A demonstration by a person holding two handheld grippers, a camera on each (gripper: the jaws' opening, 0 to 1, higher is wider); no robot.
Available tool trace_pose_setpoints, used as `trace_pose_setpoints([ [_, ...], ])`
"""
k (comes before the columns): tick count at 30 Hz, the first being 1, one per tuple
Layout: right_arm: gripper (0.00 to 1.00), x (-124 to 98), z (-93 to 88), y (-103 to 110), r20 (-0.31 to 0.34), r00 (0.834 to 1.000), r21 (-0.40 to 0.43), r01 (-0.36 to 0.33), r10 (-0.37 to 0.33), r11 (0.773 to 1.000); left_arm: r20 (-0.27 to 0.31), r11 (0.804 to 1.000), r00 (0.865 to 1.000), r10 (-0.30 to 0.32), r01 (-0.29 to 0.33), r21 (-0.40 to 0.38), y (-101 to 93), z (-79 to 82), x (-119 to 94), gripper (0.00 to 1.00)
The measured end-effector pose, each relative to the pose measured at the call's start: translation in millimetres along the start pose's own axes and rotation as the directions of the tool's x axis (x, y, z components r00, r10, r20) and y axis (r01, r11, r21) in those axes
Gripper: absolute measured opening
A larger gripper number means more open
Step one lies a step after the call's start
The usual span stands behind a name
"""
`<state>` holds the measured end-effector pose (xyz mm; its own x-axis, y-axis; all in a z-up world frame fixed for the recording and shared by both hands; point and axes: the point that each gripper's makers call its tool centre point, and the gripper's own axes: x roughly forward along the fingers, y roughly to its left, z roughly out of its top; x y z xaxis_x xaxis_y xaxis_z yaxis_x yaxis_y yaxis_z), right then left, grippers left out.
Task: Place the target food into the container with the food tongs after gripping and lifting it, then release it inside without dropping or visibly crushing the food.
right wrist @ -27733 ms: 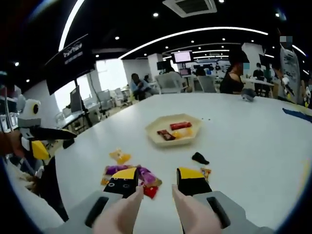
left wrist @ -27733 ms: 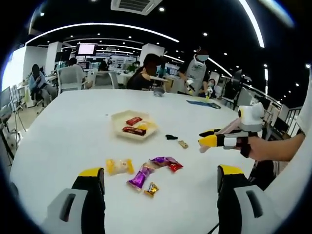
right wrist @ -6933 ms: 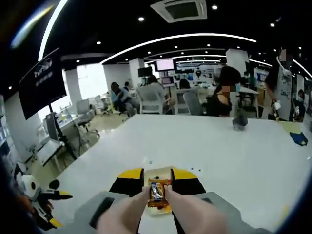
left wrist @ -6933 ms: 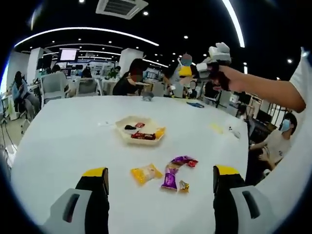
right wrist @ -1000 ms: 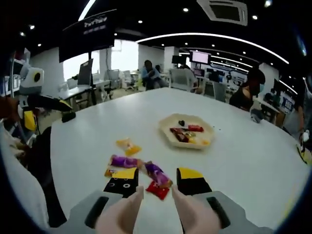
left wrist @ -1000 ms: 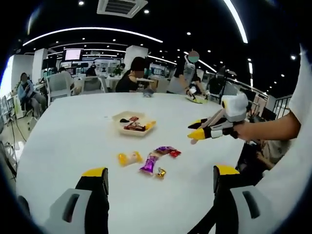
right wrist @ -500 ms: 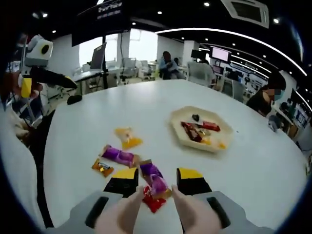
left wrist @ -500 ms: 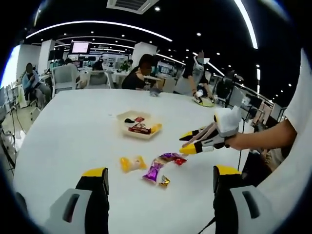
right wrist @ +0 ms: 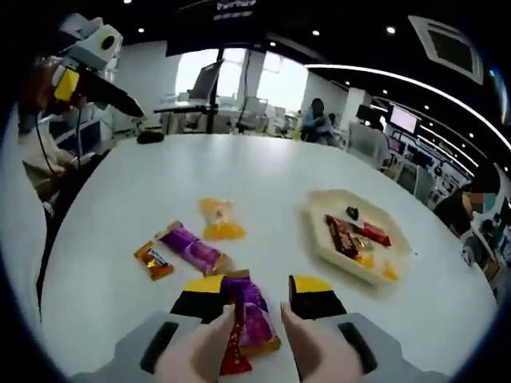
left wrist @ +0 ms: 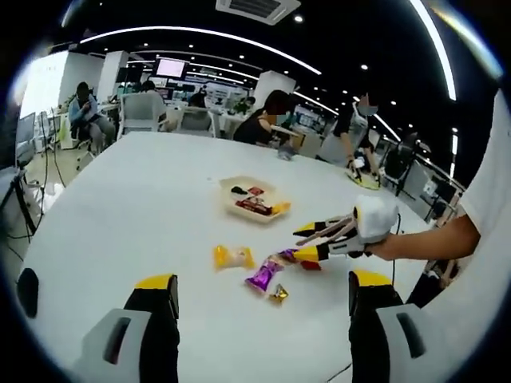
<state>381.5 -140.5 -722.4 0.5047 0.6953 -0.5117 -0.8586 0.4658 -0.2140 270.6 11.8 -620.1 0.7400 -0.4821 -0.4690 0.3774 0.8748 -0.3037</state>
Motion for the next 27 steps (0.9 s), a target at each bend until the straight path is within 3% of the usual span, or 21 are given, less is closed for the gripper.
trace_pose_setpoints([
  [1,0.3,2,0.8,-2,0.011,1.0,0.045,-0.003,0.003,0.999,-0.001,1.0,1.0,0.009,-0.009,-0.007,2.4,1.5,-1,0.88],
  [4,0.3,4,0.2,-1,0.017,1.0,0.053,-0.012,0.011,0.999,0.023,1.0,0.999,0.023,-0.023,-0.014,5.0,6.6,-4,0.88],
  [10,0.3,5,-4.0,6,0.007,0.999,0.08,-0.036,0.035,0.996,0.015,0.999,1.0,0.025,-0.024,-0.026,2.0,0.3,-7,0.87],
  [15,0.29,7,-7.8,4,0.016,0.999,0.235,-0.034,0.031,0.972,0.019,0.999,0.999,0.049,-0.048,-0.018,6.5,-0.5,-19,0.87],
  [19,0.28,8,-12.0,2,0.021,0.999,0.245,-0.038,0.034,0.969,0.024,0.997,0.997,0.067,-0.066,-0.041,10.4,-2.1,-26,0.86],
  [25,0.26,8,-11.7,-5,0.019,1.0,0.324,-0.023,0.018,0.946,0.039,0.993,0.994,0.105,-0.103,-0.055,12.6,-3.8,-33,0.83],
  [27,0.26,8,-11.2,-1,0.019,0.999,0.294,-0.031,0.027,0.955,0.039,0.992,0.994,0.105,-0.103,-0.071,9.8,-7.9,-33,0.83],
])
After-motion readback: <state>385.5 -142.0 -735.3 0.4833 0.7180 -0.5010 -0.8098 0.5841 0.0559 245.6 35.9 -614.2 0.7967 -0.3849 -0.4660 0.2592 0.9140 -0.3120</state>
